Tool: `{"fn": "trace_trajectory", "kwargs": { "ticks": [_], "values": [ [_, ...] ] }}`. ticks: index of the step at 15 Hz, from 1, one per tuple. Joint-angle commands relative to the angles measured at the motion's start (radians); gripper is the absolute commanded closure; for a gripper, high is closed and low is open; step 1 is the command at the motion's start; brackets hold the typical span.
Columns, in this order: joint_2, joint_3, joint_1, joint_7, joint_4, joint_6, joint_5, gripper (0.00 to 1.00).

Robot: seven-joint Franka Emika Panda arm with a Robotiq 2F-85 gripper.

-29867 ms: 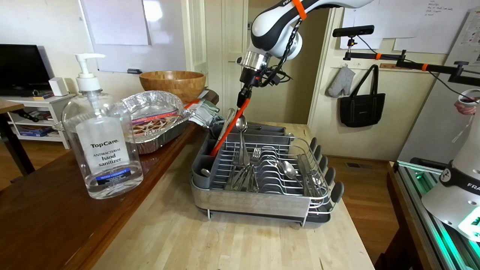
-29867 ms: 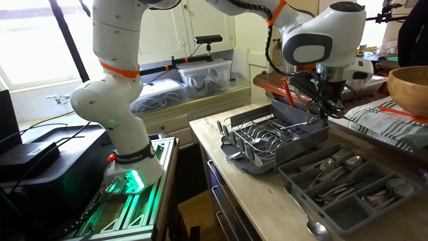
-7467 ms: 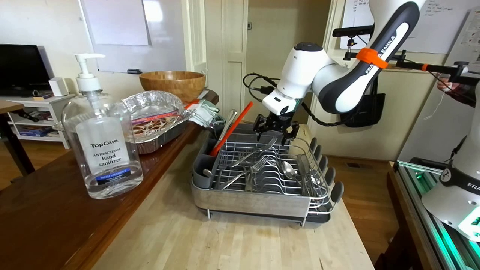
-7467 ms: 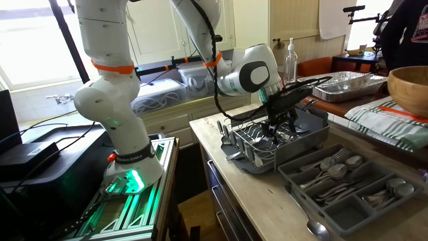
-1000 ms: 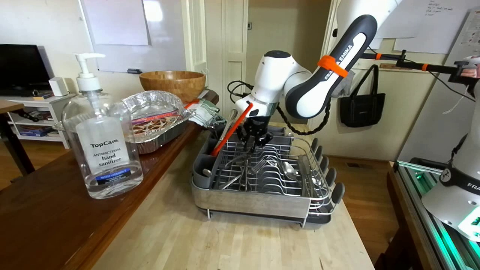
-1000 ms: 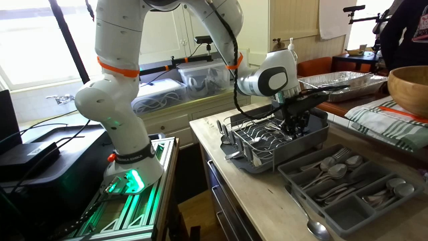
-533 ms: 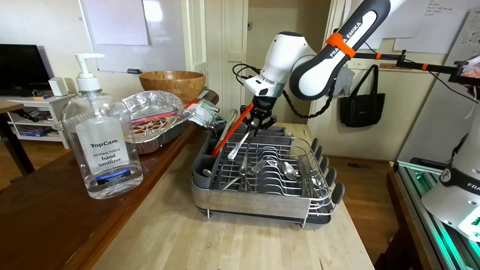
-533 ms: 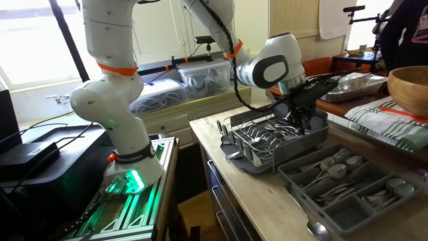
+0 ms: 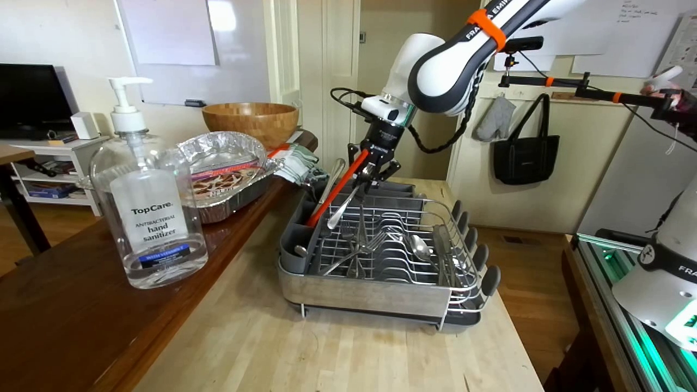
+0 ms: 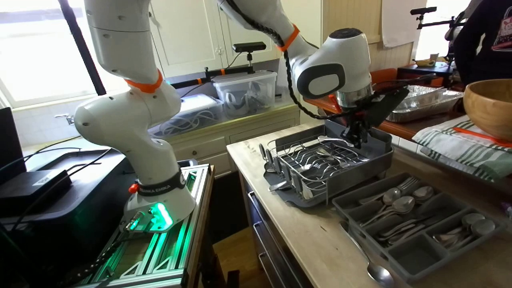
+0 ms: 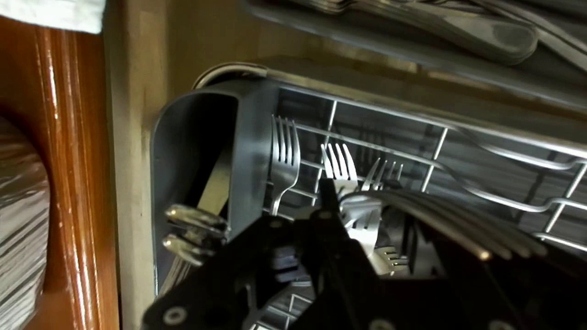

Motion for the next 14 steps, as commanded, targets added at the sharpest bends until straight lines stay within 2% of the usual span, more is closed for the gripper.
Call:
{"fn": "trace_trajectory", "kwargs": {
  "ticks": [1, 2, 3, 5, 8, 9, 10, 11, 12, 13, 14],
  "values": [
    [-0.028, 0.109, -0.15, -0.239, 0.032, -0.15, 0.138, 0.93],
    [-0.036, 0.116, -0.178, -0.285, 0.046, -0.209, 0.15, 0.93],
    [-0.066, 0.013, -0.093, -0.371, 0.065, -0.273, 0.227, 0.93],
    [-0.095, -0.079, -0.055, -0.459, 0.1, -0.396, 0.261, 0.93],
    [-0.112, -0.274, 0.066, -0.524, 0.161, -0.54, 0.248, 0.93],
    [-0.079, -0.127, -0.074, -0.465, 0.2, -0.568, 0.157, 0.93],
    [-0.083, -0.176, -0.043, -0.473, 0.218, -0.611, 0.135, 0.93],
    [-0.09, -0.346, 0.108, -0.519, 0.232, -0.645, 0.156, 0.93],
    [-0.06, -0.2, -0.025, -0.469, 0.261, -0.668, 0.07, 0.93],
    [-0.055, -0.249, 0.017, -0.476, 0.277, -0.696, 0.032, 0.93],
    [-0.056, -0.393, 0.154, -0.505, 0.29, -0.72, 0.026, 0.93]
  ]
}}
